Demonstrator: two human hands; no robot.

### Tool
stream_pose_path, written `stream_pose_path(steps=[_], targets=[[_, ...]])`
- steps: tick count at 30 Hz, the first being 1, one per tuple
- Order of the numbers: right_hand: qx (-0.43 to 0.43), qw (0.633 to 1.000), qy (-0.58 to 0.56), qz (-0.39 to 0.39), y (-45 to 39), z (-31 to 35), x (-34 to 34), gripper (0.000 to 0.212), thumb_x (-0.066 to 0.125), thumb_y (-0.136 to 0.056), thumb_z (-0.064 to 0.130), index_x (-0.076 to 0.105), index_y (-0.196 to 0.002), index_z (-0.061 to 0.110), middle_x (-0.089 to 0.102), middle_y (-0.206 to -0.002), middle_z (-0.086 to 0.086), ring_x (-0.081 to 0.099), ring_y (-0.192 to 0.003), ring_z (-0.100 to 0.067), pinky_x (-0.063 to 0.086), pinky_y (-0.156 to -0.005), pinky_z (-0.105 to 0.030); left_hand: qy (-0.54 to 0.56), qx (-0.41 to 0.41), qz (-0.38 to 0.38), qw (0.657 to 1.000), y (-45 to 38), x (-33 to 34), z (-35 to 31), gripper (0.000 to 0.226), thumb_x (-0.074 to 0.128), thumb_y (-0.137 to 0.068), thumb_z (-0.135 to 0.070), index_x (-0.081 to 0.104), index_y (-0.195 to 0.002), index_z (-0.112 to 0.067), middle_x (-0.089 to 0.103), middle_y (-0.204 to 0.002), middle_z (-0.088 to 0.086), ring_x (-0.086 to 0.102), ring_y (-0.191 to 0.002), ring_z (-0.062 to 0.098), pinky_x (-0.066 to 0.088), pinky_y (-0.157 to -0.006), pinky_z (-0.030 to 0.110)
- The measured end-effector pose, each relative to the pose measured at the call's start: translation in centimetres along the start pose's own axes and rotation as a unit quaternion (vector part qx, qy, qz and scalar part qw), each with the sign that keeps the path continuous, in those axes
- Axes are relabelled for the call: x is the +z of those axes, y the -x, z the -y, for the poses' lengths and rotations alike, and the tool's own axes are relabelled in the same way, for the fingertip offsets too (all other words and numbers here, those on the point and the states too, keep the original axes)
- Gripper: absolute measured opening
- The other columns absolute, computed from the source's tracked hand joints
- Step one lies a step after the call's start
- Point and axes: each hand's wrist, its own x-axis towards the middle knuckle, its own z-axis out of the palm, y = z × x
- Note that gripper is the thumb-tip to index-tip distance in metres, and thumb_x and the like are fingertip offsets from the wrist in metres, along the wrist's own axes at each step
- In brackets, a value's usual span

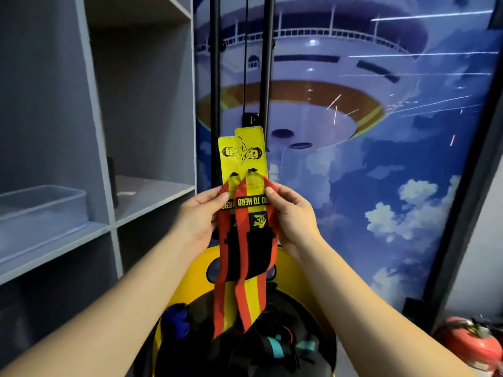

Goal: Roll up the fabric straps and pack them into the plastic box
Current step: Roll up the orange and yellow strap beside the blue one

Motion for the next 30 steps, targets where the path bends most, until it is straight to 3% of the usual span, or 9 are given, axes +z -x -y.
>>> stream_pose_path(steps=[4,10,15,18,20,23,30], targets=[[0.010,0.999,-0.022,-0.026,1.3,0.5,2.0,0.021,0.064,-0.095,0.008,0.068,-0.116,0.002,0.074,-0.106,-0.021,0.071,-0.089,-0.031,0.061,-0.082,-0.042,0.039,0.008,0.014,0.999,1.8,1.5,-1.2,0.028,0.052,-0.098,0.000,0.066,-0.122,-0.006,0.077,-0.088,0.004,0.074,-0.068,0.012,0.056,-0.054,0.022],[-0.006,0.998,-0.014,-0.068,2.5,0.2,3.5,0.017,0.064,-0.097,0.011,0.071,-0.112,0.007,0.075,-0.102,-0.019,0.072,-0.095,-0.035,0.058,-0.089,-0.052,0.080,-0.007,0.001,0.997,3.5,2.6,-2.0,0.034,0.044,-0.102,-0.004,0.062,-0.131,-0.002,0.070,-0.119,0.022,0.075,-0.082,0.022,0.059,-0.061,0.028],[-0.061,0.992,0.042,-0.107,3.4,0.1,4.1,0.007,0.067,-0.096,0.014,0.072,-0.095,0.018,0.076,-0.098,-0.011,0.072,-0.095,-0.032,0.058,-0.090,-0.052,0.084,-0.006,-0.001,0.996,4.8,3.0,-2.5,0.035,0.040,-0.101,-0.005,0.065,-0.125,-0.001,0.074,-0.103,0.017,0.075,-0.078,0.021,0.061,-0.063,0.028],[-0.095,0.985,0.071,-0.126,3.8,0.0,4.5,0.008,0.069,-0.094,0.015,0.071,-0.092,0.023,0.076,-0.096,-0.006,0.071,-0.098,-0.031,0.057,-0.091,-0.053,0.093,-0.013,0.020,0.995,5.7,3.3,-3.1,0.031,0.042,-0.103,-0.014,0.071,-0.108,-0.006,0.077,-0.087,0.010,0.073,-0.073,0.019,0.061,-0.062,0.026],[-0.111,0.981,0.081,-0.136,4.0,0.1,4.6,0.008,0.070,-0.094,0.015,0.070,-0.092,0.023,0.076,-0.095,-0.006,0.072,-0.097,-0.029,0.057,-0.091,-0.052,0.091,-0.013,0.030,0.995,6.2,3.4,-3.3,0.030,0.046,-0.103,-0.019,0.073,-0.106,-0.006,0.077,-0.090,0.012,0.075,-0.076,0.021,0.060,-0.061,0.027],[-0.124,0.978,0.096,-0.136,4.3,0.1,4.7,0.007,0.071,-0.092,0.017,0.071,-0.091,0.024,0.076,-0.094,-0.005,0.072,-0.095,-0.029,0.057,-0.089,-0.053,0.073,0.011,0.032,0.997,6.5,3.4,-3.2,0.025,0.054,-0.100,-0.009,0.070,-0.118,-0.005,0.075,-0.106,0.018,0.075,-0.090,0.027,0.063,-0.073,0.036],[-0.154,0.968,0.159,-0.121,4.3,0.9,4.1,0.006,0.075,-0.090,0.024,0.069,-0.093,0.023,0.074,-0.088,-0.001,0.070,-0.081,-0.014,0.059,-0.084,-0.044,0.061,0.014,0.006,0.998,6.8,3.0,-3.2,0.025,0.059,-0.097,-0.007,0.070,-0.119,-0.004,0.075,-0.108,0.017,0.074,-0.093,0.030,0.061,-0.085,0.043]])
